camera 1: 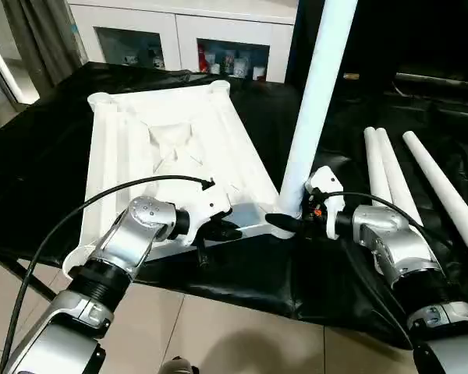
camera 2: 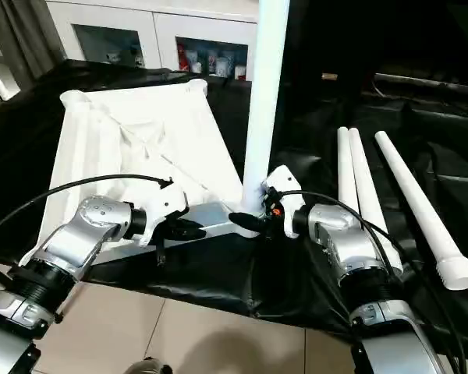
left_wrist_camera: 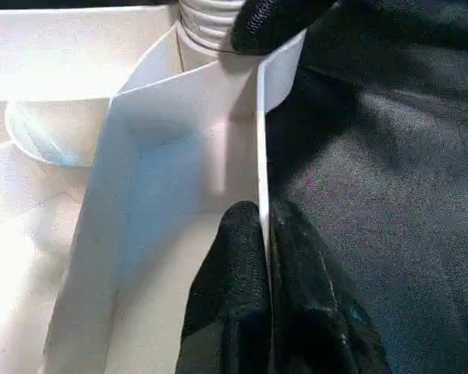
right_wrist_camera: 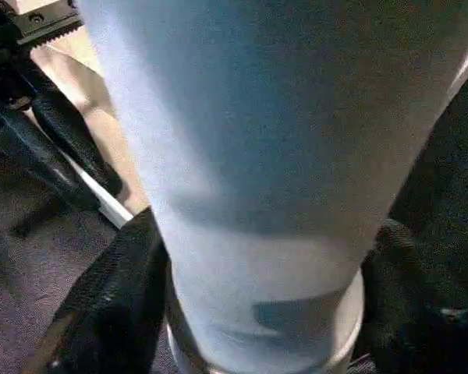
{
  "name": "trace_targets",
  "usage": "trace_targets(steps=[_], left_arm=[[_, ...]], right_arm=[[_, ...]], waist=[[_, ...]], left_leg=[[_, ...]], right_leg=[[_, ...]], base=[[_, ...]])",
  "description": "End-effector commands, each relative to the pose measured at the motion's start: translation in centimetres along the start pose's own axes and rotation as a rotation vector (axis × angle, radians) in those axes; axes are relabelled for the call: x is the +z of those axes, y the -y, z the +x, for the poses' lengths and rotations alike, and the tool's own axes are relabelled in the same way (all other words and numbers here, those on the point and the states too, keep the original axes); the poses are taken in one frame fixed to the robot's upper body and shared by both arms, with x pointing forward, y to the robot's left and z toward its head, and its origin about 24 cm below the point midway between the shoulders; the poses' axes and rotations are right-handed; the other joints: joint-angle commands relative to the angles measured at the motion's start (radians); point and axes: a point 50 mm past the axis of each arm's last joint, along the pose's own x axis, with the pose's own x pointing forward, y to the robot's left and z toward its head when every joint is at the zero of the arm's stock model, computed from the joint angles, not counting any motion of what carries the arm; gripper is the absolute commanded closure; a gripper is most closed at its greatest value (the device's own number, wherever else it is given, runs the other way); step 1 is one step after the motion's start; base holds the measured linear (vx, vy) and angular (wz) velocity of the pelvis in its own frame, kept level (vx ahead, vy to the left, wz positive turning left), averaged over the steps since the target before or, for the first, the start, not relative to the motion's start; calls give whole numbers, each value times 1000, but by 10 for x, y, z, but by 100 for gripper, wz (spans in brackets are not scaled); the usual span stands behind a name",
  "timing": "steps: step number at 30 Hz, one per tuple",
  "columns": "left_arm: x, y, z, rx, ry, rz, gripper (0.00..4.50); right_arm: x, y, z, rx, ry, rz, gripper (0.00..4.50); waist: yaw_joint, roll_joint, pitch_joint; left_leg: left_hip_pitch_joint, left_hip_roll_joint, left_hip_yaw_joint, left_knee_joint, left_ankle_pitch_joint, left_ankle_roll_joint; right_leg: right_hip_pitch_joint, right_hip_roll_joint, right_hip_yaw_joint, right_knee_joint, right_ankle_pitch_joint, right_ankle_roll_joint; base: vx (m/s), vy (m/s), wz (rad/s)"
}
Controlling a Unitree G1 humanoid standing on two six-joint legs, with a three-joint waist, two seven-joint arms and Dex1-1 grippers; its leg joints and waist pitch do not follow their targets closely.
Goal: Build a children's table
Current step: Rotate leg to tighten
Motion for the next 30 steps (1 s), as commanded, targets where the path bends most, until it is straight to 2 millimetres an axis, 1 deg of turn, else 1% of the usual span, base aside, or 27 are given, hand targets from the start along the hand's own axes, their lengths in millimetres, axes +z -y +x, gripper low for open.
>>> trace_targets(steps=[1, 3, 8, 9, 10, 11, 12, 13, 14, 15, 16, 17, 18, 19, 21, 22, 23, 24, 25, 26, 28, 29, 30], left_arm=[[13, 0, 0, -8, 38, 41, 450], [12, 1, 0, -11, 38, 36, 450], [12, 0, 0, -1, 42, 20, 450], [11, -5, 2, 49, 44, -9, 450], [11, -6, 2, 62, 44, -16, 450], [12, -12, 5, 117, 43, -47, 450], [12, -16, 7, 163, 38, -72, 450], [12, -22, 10, 218, 29, -90, 450], [17, -38, 17, 388, 9, -149, 450], [17, -38, 17, 388, 9, -149, 450], [22, -45, 21, 478, 8, -184, 450], [29, -50, 27, 560, 17, -218, 450], [29, -50, 27, 560, 17, -218, 450], [35, -51, 32, 605, 23, -222, 450], [42, -49, 40, 605, 36, -201, 450], [46, -48, 44, 600, 47, -193, 450], [49, -46, 47, 583, 60, -185, 450], [52, -44, 50, 566, 70, -176, 450], [52, -44, 51, 561, 72, -173, 450], [53, -43, 52, 555, 75, -170, 450], [54, -42, 55, 537, 87, -167, 450], [54, -42, 55, 531, 88, -164, 450], [54, -41, 56, 518, 90, -149, 450]], right_arm=[[0, -3, 2, 18, -12, -14, 160], [-1, -3, 2, 8, -10, -6, 169], [-3, -2, 5, -26, 10, 35, 174], [-5, -1, 10, -89, 20, 71, 174], [-6, -1, 11, -102, 21, 77, 174], [-9, 0, 15, -154, 23, 104, 175], [-11, 1, 18, -192, 23, 126, 175], [-14, 2, 21, -248, 19, 153, 175], [-22, 8, 29, -463, -6, 242, 175], [-22, 8, 29, -463, -6, 242, 175], [-27, 10, 32, -589, -25, 292, 175], [-32, 11, 36, -688, -35, 348, 175], [-32, 11, 36, -688, -35, 348, 175], [-34, 10, 38, -768, -56, 366, 175], [-34, 9, 42, -822, -62, 378, 175], [-34, 9, 43, -854, -66, 388, 175], [-33, 9, 45, -873, -67, 393, 175], [-31, 9, 46, -881, -59, 396, 175], [-31, 9, 46, -883, -55, 396, 175], [-29, 10, 48, -892, -49, 398, 175], [-25, 10, 49, -899, -33, 399, 175], [-24, 11, 49, -906, -29, 397, 175], [-22, 12, 49, -904, -3, 409, 140]], waist=[[-5, 1, -76], [-5, 1, -75], [-7, 2, -74], [-9, 0, -74], [-10, 1, -73], [-12, 1, -71], [-12, -4, -70], [-13, -2, -68], [-14, -2, -66], [-15, 1, -65], [-14, -2, -67], [-13, -1, -67], [-11, -3, -67], [-8, -4, -69], [-8, 1, -72], [-7, -1, -73], [-7, 3, -75], [-8, 0, -77], [-7, 6, -78], [-10, 3, -78], [-10, 4, -80], [-9, 10, -80], [-9, 8, -79]], left_leg=[[11, 25, -3, -66, -176, 35], [11, 26, -3, -67, -176, 35], [11, 25, -4, -68, -183, 32], [12, 26, -3, -68, -188, 30], [12, 25, -3, -68, -188, 27], [12, 23, -2, -70, -201, 20], [15, 23, -2, -71, -211, 15], [18, 22, -4, -73, -233, 6], [21, 21, -4, -75, -250, -6], [31, 19, -2, -74, -263, -25], [30, 20, -5, -75, -261, -31], [26, 17, -4, -76, -251, -33], [31, 18, -4, -75, -265, -35], [28, 18, -6, -75, -262, -29], [17, 17, -7, -76, -230, -20], [16, 17, -6, -75, -219, -15], [16, 17, -6, -73, -202, -11], [12, 17, -6, -72, -189, -7], [12, 16, -6, -71, -183, -5], [10, 15, -5, -70, -176, 5], [10, 15, -5, -69, -168, 12], [10, 14, -4, -68, -166, 16], [11, 15, -4, -69, -172, 19]], right_leg=[[59, -58, 53, -69, -96, -230], [59, -58, 53, -69, -100, -230], [59, -59, 52, -72, -118, -226], [58, -60, 53, -73, -128, -225], [56, -60, 54, -73, -133, -224], [55, -60, 54, -78, -166, -217], [54, -60, 54, -81, -188, -211], [52, -61, 53, -86, -239, -201], [50, -62, 54, -93, -287, -185], [40, -60, 55, -98, -326, -176], [45, -64, 55, -97, -331, -172], [45, -63, 55, -100, -333, -163], [42, -63, 55, -103, -339, -159], [47, -64, 54, -102, -329, -157], [52, -64, 54, -95, -267, -153], [52, -63, 54, -94, -245, -154], [53, -62, 54, -89, -207, -160], [57, -62, 53, -85, -172, -166], [58, -61, 53, -81, -153, -171], [57, -59, 52, -81, -125, -176], [61, -60, 52, -78, -96, -189], [60, -60, 52, -78, -85, -194], [61, -59, 51, -78, -85, -198]], base=[[0, 0, 0], [0, 0, 0], [0, 0, 0], [0, 0, 0], [0, 0, 0], [0, 0, 0], [0, 0, 0], [0, 0, 0], [0, 0, 0], [0, 0, 0], [0, 0, 0], [0, 0, 0], [0, 0, 0], [0, 0, 0], [0, 0, 0], [0, 0, 0], [0, 0, 0], [0, 0, 0], [0, 0, 0], [0, 0, 0], [0, 0, 0], [0, 0, 0], [0, 0, 0]])
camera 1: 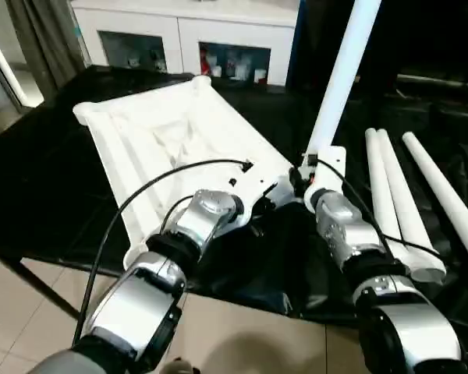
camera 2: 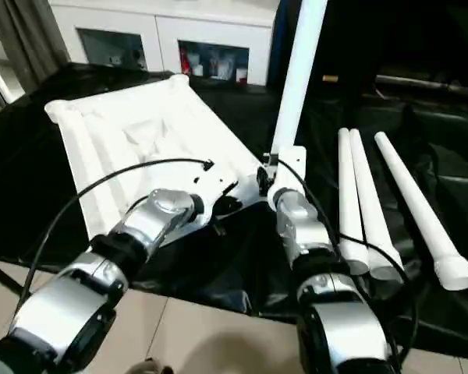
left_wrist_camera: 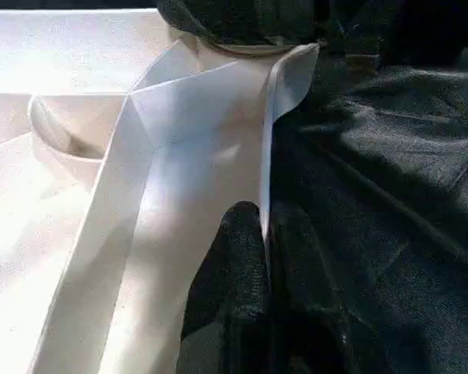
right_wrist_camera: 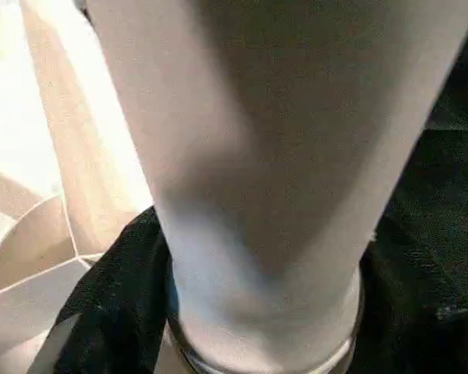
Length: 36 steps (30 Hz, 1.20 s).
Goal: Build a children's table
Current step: Rotate leg to tighten, then rotate table base
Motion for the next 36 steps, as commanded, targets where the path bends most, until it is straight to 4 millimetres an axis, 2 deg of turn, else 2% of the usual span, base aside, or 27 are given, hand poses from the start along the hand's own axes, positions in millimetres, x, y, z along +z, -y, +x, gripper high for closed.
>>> trace_targets(steps=[1, 2, 3, 4, 5, 6, 7, 8, 10, 12, 13, 15, 16, 19, 21, 24, 25, 27, 28, 29, 30, 31, 32, 33, 34, 35, 36], left_arm=[[14, -27, -12, 186, 96, -2, 450], [14, -27, -12, 184, 98, -1, 450], [15, -26, -12, 177, 105, 1, 450], [15, -26, -12, 177, 105, 1, 450], [16, -26, -12, 165, 122, 4, 450], [17, -26, -12, 159, 136, 9, 450], [17, -26, -12, 159, 136, 9, 450], [18, -26, -12, 163, 146, 8, 450], [26, -30, -14, 195, 206, 11, 450], [30, -31, -16, 186, 242, -16, 403], [33, -33, -17, 198, 259, -17, 392], [44, -41, -24, 237, 339, -32, 378], [44, -41, -24, 237, 339, -32, 367], [49, -49, -30, 281, 375, -39, 351], [50, -67, -45, 356, 382, -36, 333], [44, -76, -53, 391, 350, -25, 316], [40, -82, -58, 429, 339, -34, 316], [22, -110, -91, 641, 302, -30, 285], [17, -116, -101, 692, 295, -22, 279], [14, -120, -109, 730, 289, -15, 279], [8, -126, -118, 779, 277, -20, 275], [-2, -132, -131, 847, 249, -25, 244], [-13, -139, -147, 927, 222, -16, 244], [-19, -142, -156, 973, 206, -8, 238], [-28, -146, -171, 1042, 185, -7, 234], [-35, -149, -185, 1109, 173, -14, 234], [-35, -149, -185, 1109, 173, -14, 234]], right_arm=[[-30, -1, -5, -1, -103, 40, 140], [-28, 0, -5, 6, -86, 44, 140], [-24, 0, -4, 15, -66, 41, 119], [-24, 0, -4, 15, -66, 41, 119], [-17, 1, -4, 30, -31, 13, 99], [-11, 3, -4, 32, -4, -8, 95], [-11, 3, -4, 32, -4, -8, 95], [-6, 5, -5, 34, 19, -32, 95], [1, 14, -9, 30, 63, -73, 95], [1, 18, -12, 25, 71, -67, 92], [0, 20, -14, 22, 73, -67, 92], [-2, 24, -21, 32, 81, -89, 92], [-2, 24, -21, 32, 81, -89, 92], [-5, 25, -23, 35, 68, -91, 92], [-14, 24, -26, 48, 18, -100, 92], [-17, 21, -27, 68, -5, -105, 92], [-18, 18, -27, 87, -13, -109, 92], [-19, 7, -26, 171, -28, -123, 92], [-20, 5, -26, 186, -32, -127, 92], [-20, 3, -26, 196, -36, -131, 92], [-20, 2, -26, 202, -38, -135, 92], [-20, 2, -25, 209, -40, -138, 92], [-20, 1, -25, 214, -43, -144, 92], [-20, 0, -24, 216, -45, -149, 92], [-20, -1, -24, 223, -49, -151, 92], [-20, -2, -24, 229, -53, -153, 92], [-20, -2, -24, 229, -53, -153, 92]], waist=[[-8, 1, -75], [-8, 1, -75], [-7, 1, -74], [-7, 1, -74], [-7, 1, -73], [-8, 2, -73], [-11, -2, -73], [-15, -6, -76], [-18, -7, -78], [-17, -5, -82], [-16, -4, -82], [-14, -5, -86], [-14, -4, -86], [-19, -6, -79], [-20, -12, -75], [-24, -8, -75], [-25, -7, -76], [-29, -5, -75], [-29, -2, -79], [-40, 0, -78], [-43, 4, -79], [-43, 1, -77], [-42, 6, -79], [-44, 5, -75], [-44, 9, -77], [-42, 4, -75], [-42, 5, -74]], left_leg=[[10, 16, -4, -68, -179, 21], [10, 18, -4, -68, -191, 23], [10, 19, -5, -69, -189, 25], [10, 18, -4, -68, -191, 27], [10, 18, -4, -68, -193, 29], [7, 17, -5, -69, -194, 30], [3, 16, -6, -69, -189, 31], [1, 15, -6, -68, -170, 35], [2, 15, -4, -62, -118, 57], [-1, 14, -4, -58, -78, 79], [-1, 15, -4, -57, -71, 84], [-3, 15, -4, -51, -39, 109], [-2, 14, -4, -50, -39, 114], [-2, 15, -1, -54, -88, 110], [-2, 15, -1, -57, -104, 102], [-1, 15, -2, -58, -103, 90], [0, 16, -2, -58, -104, 86], [-2, 20, -5, -59, -113, 77], [-1, 24, -8, -60, -116, 73], [-3, 24, -9, -62, -114, 68], [4, 22, -6, -60, -112, 60], [4, 24, -6, -61, -112, 57], [3, 27, -7, -61, -108, 48], [5, 24, -5, -63, -110, 42], [8, 27, -6, -63, -115, 35], [8, 27, -5, -64, -123, 28], [8, 26, -5, -65, -128, 26]], right_leg=[[56, -59, 51, -76, -93, -203], [57, -60, 50, -78, -104, -203], [58, -61, 50, -76, -104, -206], [57, -61, 50, -78, -110, -207], [58, -61, 51, -79, -122, -207], [60, -61, 50, -78, -131, -201], [63, -60, 50, -79, -131, -196], [66, -60, 48, -76, -115, -191], [63, -56, 49, -70, -48, -205], [64, -58, 49, -62, 5, -217], [64, -57, 49, -61, 20, -222], [63, -55, 49, -52, 107, -243], [62, -54, 48, -51, 114, -245], [61, -58, 47, -60, 31, -247], [63, -58, 47, -64, -14, -241], [61, -57, 48, -65, -39, -222], [60, -57, 48, -65, -37, -221], [60, -57, 48, -61, -25, -222], [62, -59, 46, -55, -16, -222], [61, -57, 45, -55, -12, -216], [54, -53, 46, -56, -10, -215], [54, -55, 48, -57, -10, -217], [54, -56, 47, -52, -6, -220], [49, -51, 47, -55, -17, -213], [48, -54, 47, -53, -19, -215], [48, -54, 48, -52, -28, -213], [47, -54, 49, -55, -36, -211]], base=[[0, 0, 0], [0, 0, 0], [0, 0, 0], [0, 0, 0], [0, 0, 0], [0, 0, 0], [0, 0, 0], [0, 0, 0], [0, 0, 0], [0, 0, 0], [0, 0, 0], [0, 0, 0], [0, 0, 0], [0, 0, 0], [0, 0, 0], [0, 0, 0], [0, 0, 0], [0, 0, 0], [0, 0, 0], [0, 0, 0], [0, 0, 0], [0, 0, 0], [0, 0, 0], [0, 0, 0], [0, 0, 0], [0, 0, 0], [0, 0, 0]])
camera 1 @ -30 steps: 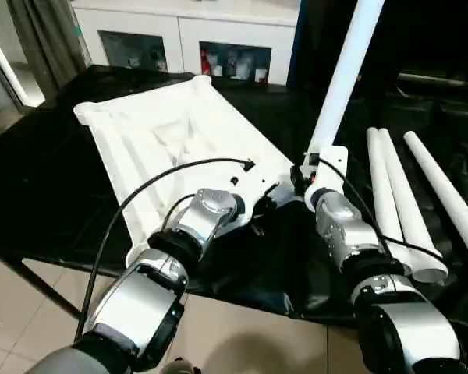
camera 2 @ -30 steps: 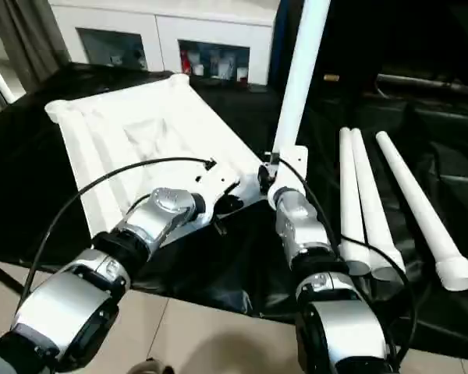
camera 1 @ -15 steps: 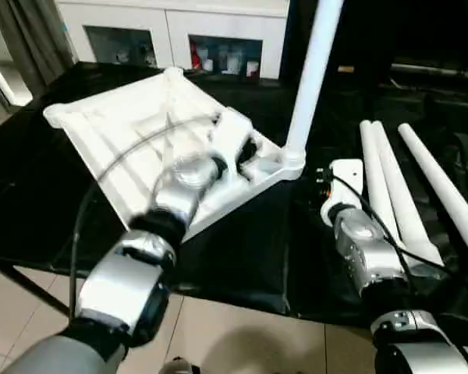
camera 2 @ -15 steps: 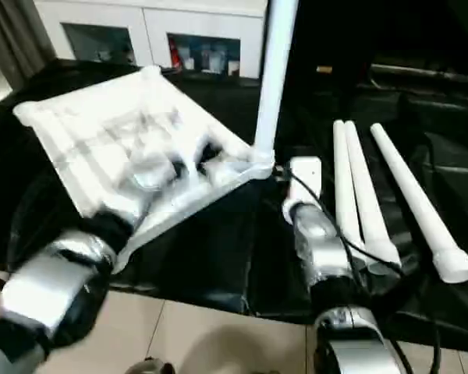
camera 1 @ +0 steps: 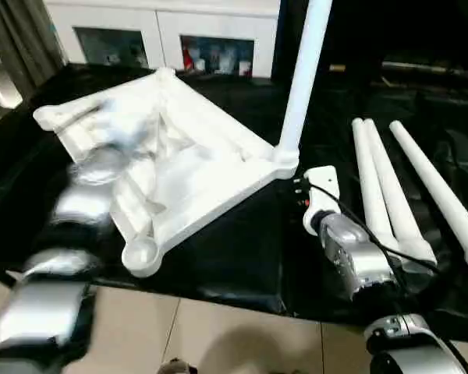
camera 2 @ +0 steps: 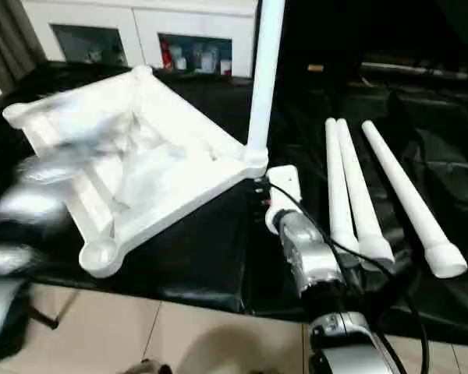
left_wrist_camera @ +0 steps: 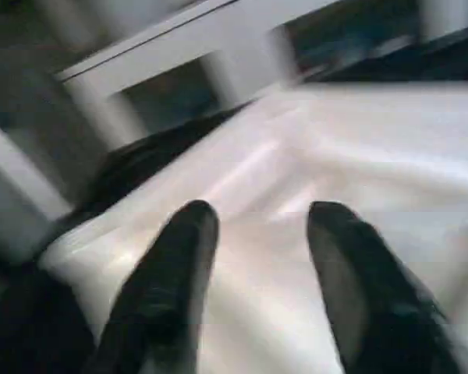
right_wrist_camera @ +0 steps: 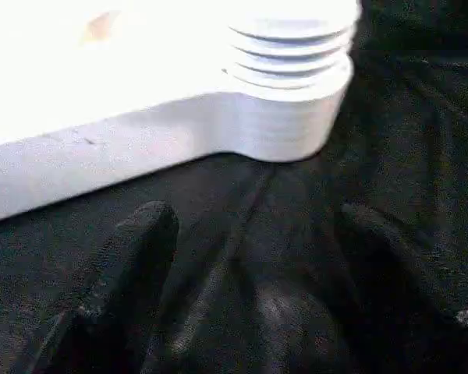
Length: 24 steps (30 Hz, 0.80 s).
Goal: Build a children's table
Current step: Rotate table base
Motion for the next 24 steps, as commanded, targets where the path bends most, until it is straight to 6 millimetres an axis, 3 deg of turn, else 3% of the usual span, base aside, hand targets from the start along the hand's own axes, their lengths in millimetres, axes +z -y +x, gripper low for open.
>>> trace_targets(steps=[1, 2, 5, 11, 12, 14, 15, 20, 24], left_arm=[[0, -28, -9, 137, 3, 28, 219], [-4, -37, -14, 178, -7, 42, 219], [-27, -58, -30, 251, -125, 116, 219], [-52, -59, -45, 200, -288, 158, 219], [-66, -45, -53, 73, -395, 102, 219], [-68, -41, -54, 40, -413, 92, 219], [-71, -28, -58, -67, -441, 57, 219], [-65, -3, -64, -264, -432, -6, 219], [-54, 18, -70, -462, -426, -21, 219]], right_arm=[[3, -4, 4, 24, -12, -11, 92], [3, -5, 4, 29, -15, -12, 92], [4, -13, 10, 60, -27, -21, 92], [8, -22, 15, 92, -29, -33, 92], [10, -26, 18, 104, -27, -37, 92], [11, -27, 19, 106, -27, -38, 92], [11, -28, 20, 112, -26, -39, 92], [12, -30, 22, 123, -26, -38, 92], [11, -32, 23, 136, -30, -37, 92]], waist=[[4, 0, -81], [3, -3, -81], [3, 3, -77], [9, 6, -77], [11, 10, -77], [12, 6, -76], [12, 7, -75], [11, 1, -75], [10, 3, -74]], left_leg=[[27, 25, -2, -66, -150, 10], [23, 29, -5, -68, -154, 6], [24, 26, -6, -72, -187, -15], [29, 24, -4, -73, -219, -35], [30, 25, -5, -74, -218, -41], [29, 23, -4, -74, -222, -45], [27, 22, -5, -75, -227, -45], [24, 21, -5, -76, -247, -42], [25, 21, -6, -76, -248, -36]], right_leg=[[52, -54, 52, -55, -59, -206], [57, -59, 52, -50, -60, -207], [51, -56, 52, -55, -109, -188], [44, -54, 55, -56, -98, -197], [44, -55, 55, -53, -89, -200], [44, -55, 55, -54, -95, -209], [45, -55, 55, -55, -99, -209], [49, -58, 56, -59, -118, -212], [48, -56, 56, -59, -141, -207]], base=[[0, 0, 0], [0, 0, 0], [0, 0, 0], [0, 0, 0], [0, 0, 0], [0, 0, 0], [0, 0, 0], [0, 0, 0], [0, 0, 0]])
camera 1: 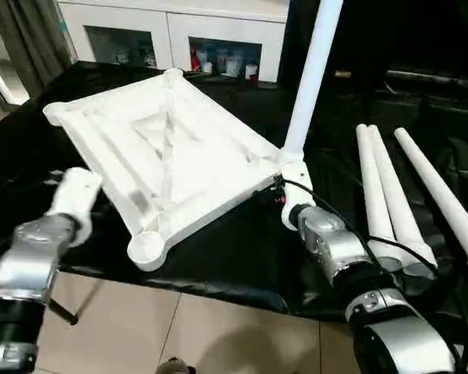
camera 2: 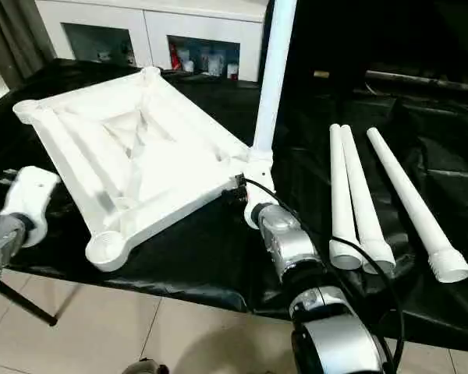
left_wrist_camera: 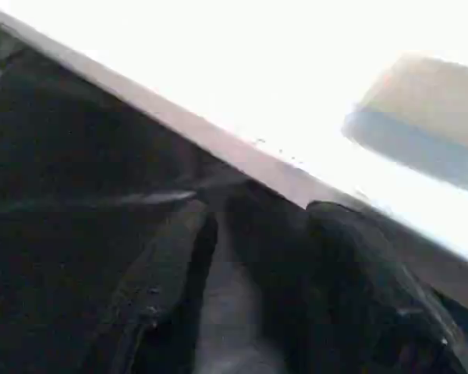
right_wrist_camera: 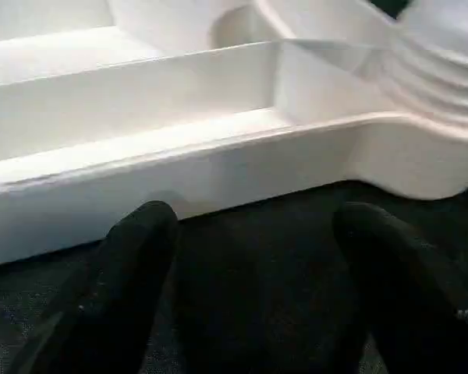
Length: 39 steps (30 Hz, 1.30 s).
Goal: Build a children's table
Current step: Rotate table base, then pick table leg
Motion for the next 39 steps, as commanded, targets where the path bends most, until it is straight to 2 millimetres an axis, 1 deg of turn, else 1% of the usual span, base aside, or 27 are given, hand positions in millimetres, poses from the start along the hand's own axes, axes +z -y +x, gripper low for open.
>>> trace_targets(steps=[1, 2, 4, 5, 8, 12, 13, 15, 16, 17, 18, 20, 22, 23, 24, 25, 26, 27, 28, 30, 31, 33, 34, 35, 37, 38, 39], left_arm=[[4, 14, -3, -119, -12, 14, 219], [2, 22, -4, -190, -41, 25, 219], [1, 32, -5, -269, -57, 40, 219], [1, 35, -5, -282, -57, 37, 219], [11, 47, 3, -308, -24, 34, 219], [30, 64, 17, -327, 39, 28, 219], [30, 64, 17, -327, 39, 28, 219], [40, 76, 26, -343, 68, 40, 219], [46, 87, 33, -358, 85, 48, 219], [50, 92, 35, -364, 98, 56, 219], [54, 99, 38, -374, 117, 62, 219], [66, 120, 46, -398, 178, 74, 219], [70, 127, 48, -402, 204, 80, 219], [70, 127, 48, -402, 204, 80, 219], [75, 136, 51, -414, 224, 74, 219], [78, 140, 52, -421, 235, 77, 219], [86, 146, 49, -450, 274, 85, 219], [86, 146, 49, -452, 277, 86, 219], [92, 145, 44, -470, 312, 102, 219], [93, 144, 41, -483, 327, 100, 219], [94, 142, 37, -503, 346, 98, 209], [94, 136, 23, -575, 397, 107, 204], [91, 134, 7, -663, 437, 122, 204], [91, 134, 7, -665, 438, 122, 204], [87, 134, -3, -724, 450, 141, 204], [84, 134, -9, -759, 443, 152, 204], [83, 135, -13, -775, 440, 161, 204]], right_arm=[[6, -2, 2, 18, 18, -9, 92], [6, -3, 3, 24, 20, -9, 92], [8, -3, 3, 34, 29, -11, 92], [9, -3, 3, 36, 31, -11, 92], [13, 0, 1, 34, 49, -25, 92], [20, 10, -4, 1, 75, -38, 92], [20, 10, -4, 1, 75, -38, 92], [23, 20, -9, -42, 73, -70, 92], [26, 28, -14, -75, 57, -87, 92], [26, 32, -17, -87, 47, -88, 92], [27, 37, -20, -103, 25, -85, 92], [29, 49, -29, -132, -10, -73, 92], [30, 53, -31, -137, -16, -65, 92], [30, 53, -31, -137, -16, -65, 92], [31, 59, -35, -171, -34, -67, 92], [33, 62, -36, -185, -41, -71, 92], [37, 72, -41, -242, -82, -101, 92], [37, 72, -41, -243, -82, -100, 92], [42, 78, -45, -263, -90, -81, 92], [44, 80, -47, -266, -93, -59, 92], [48, 84, -50, -282, -105, -37, 75], [54, 97, -56, -330, -149, 7, 56], [57, 108, -60, -369, -187, 40, 46], [57, 109, -60, -369, -187, 41, 46], [57, 114, -62, -375, -218, 60, 21], [55, 116, -62, -371, -256, 65, 15], [54, 117, -62, -375, -279, 66, 10]], waist=[[-3, 19, -71], [-3, 18, -71], [-4, 27, -72], [-5, 24, -71], [-5, 24, -73], [-5, 22, -72], [-2, 20, -73], [-6, 23, -75], [-6, 21, -75], [-3, 19, -78], [-6, 24, -77], [-6, 21, -78], [-4, 18, -82], [-4, 18, -86], [-12, 18, -80], [-9, 17, -84], [-14, 17, -82], [-11, 18, -84], [-12, 14, -83], [-15, 15, -80], [-17, 13, -80], [-22, 8, -81], [-24, 10, -81], [-24, 14, -78], [-22, 2, -77], [-21, 9, -75], [-20, 9, -76]], left_leg=[[22, 22, -5, -77, -251, -34], [21, 22, -5, -77, -252, -33], [23, 21, -5, -76, -255, -36], [24, 20, -4, -76, -256, -37], [22, 19, -4, -76, -252, -39], [27, 18, -1, -74, -259, -38], [24, 18, -3, -74, -257, -40], [18, 17, -6, -74, -239, -42], [22, 14, -4, -71, -228, -40], [20, 13, -3, -69, -203, -38], [14, 11, -5, -69, -194, -37], [15, 7, -4, -65, -179, -29], [10, 8, -5, -63, -160, -23], [11, 9, -6, -61, -156, -20], [6, 6, -5, -62, -158, -15], [10, 7, -5, -60, -159, -16], [9, 7, -4, -60, -158, -12], [12, 9, -5, -60, -153, -13], [8, 9, -5, -59, -143, -4], [9, 9, -3, -58, -146, 3], [8, 9, -3, -58, -147, 5], [6, 12, -4, -60, -135, 8], [10, 17, -3, -59, -128, 6], [12, 15, 1, -58, -134, 2], [14, 14, 3, -57, -144, 0], [14, 14, 4, -59, -149, 1], [16, 16, 1, -59, -156, -5]], right_leg=[[47, -56, 56, -68, -143, -206], [48, -56, 55, -68, -147, -204], [45, -52, 55, -67, -140, -207], [45, -50, 55, -67, -129, -209], [50, -51, 55, -67, -116, -207], [46, -49, 57, -74, -136, -201], [51, -50, 56, -74, -145, -191], [57, -50, 55, -71, -131, -183], [54, -45, 55, -75, -117, -176], [58, -45, 56, -71, -89, -173], [63, -44, 54, -72, -76, -169], [65, -41, 54, -75, -57, -163], [70, -46, 54, -70, -32, -171], [70, -48, 53, -68, -27, -176], [71, -44, 51, -74, -36, -179], [72, -46, 51, -72, -36, -182], [71, -44, 51, -74, -41, -188], [72, -46, 51, -72, -41, -192], [75, -48, 51, -70, -43, -199], [73, -48, 51, -73, -63, -200], [72, -48, 51, -74, -70, -199], [75, -50, 50, -70, -85, -205], [69, -50, 51, -66, -84, -217], [63, -46, 52, -67, -88, -220], [63, -46, 53, -67, -100, -216], [60, -46, 52, -70, -123, -214], [61, -49, 52, -66, -136, -216]], base=[[0, 0, 0], [0, 0, 0], [0, 0, 0], [0, 0, 0], [0, 0, 0], [0, 0, 0], [0, 0, 0], [0, 0, 0], [0, 0, 0], [0, 0, 0], [0, 0, 0], [0, 0, 0], [0, 0, 0], [0, 0, 0], [0, 0, 0], [0, 0, 0], [0, 0, 0], [0, 0, 0], [0, 0, 0], [0, 0, 0], [0, 0, 0], [0, 0, 0], [0, 0, 0], [0, 0, 0], [0, 0, 0], [0, 0, 0], [0, 0, 0]])
